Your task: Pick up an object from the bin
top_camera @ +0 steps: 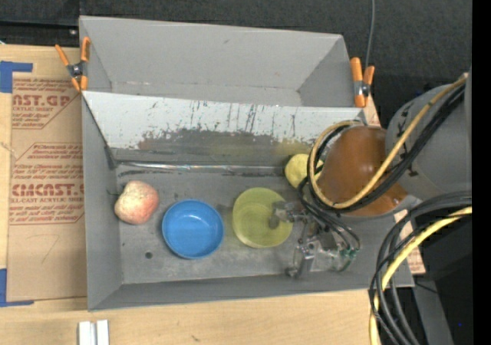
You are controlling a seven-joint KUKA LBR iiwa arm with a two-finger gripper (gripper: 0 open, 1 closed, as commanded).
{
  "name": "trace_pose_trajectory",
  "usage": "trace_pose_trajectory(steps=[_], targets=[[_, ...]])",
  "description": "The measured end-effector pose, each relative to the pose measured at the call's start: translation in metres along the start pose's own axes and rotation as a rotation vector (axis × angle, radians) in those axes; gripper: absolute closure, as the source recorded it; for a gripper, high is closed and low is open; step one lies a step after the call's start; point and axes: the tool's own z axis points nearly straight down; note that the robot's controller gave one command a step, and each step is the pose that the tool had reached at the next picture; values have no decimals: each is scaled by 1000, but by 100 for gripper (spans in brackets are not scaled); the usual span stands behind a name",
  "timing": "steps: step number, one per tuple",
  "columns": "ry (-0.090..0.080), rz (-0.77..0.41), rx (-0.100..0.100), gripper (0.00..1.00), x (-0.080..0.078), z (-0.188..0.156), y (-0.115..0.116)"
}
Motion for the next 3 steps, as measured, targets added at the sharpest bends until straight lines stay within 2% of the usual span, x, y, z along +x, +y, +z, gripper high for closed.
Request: trace_pose_trajectory(steps=[1, 3], targets=[[5, -109, -5, 100, -25, 1, 166], [10, -109, -6, 100, -24, -4, 166]])
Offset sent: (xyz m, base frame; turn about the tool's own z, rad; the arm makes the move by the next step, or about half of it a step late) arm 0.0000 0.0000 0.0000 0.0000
